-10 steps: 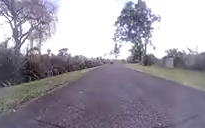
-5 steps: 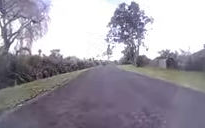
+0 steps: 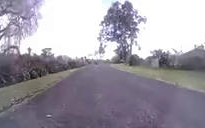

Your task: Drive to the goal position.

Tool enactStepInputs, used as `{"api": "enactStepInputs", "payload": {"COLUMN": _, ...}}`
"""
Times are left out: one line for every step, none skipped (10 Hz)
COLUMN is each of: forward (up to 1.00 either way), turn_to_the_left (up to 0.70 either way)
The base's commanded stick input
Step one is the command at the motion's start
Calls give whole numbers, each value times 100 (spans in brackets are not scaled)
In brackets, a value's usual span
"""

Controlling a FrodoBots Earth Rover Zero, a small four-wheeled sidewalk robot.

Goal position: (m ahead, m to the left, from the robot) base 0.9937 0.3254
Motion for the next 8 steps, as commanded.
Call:
{"api": "enactStepInputs", "payload": {"forward": 85, "turn_to_the_left": 0}}
{"api": "enactStepInputs", "payload": {"forward": 85, "turn_to_the_left": 0}}
{"api": "enactStepInputs", "payload": {"forward": 85, "turn_to_the_left": 0}}
{"api": "enactStepInputs", "payload": {"forward": 85, "turn_to_the_left": 0}}
{"api": "enactStepInputs", "payload": {"forward": 85, "turn_to_the_left": 2}}
{"api": "enactStepInputs", "payload": {"forward": 85, "turn_to_the_left": 3}}
{"api": "enactStepInputs", "payload": {"forward": 85, "turn_to_the_left": 5}}
{"api": "enactStepInputs", "payload": {"forward": 85, "turn_to_the_left": 6}}
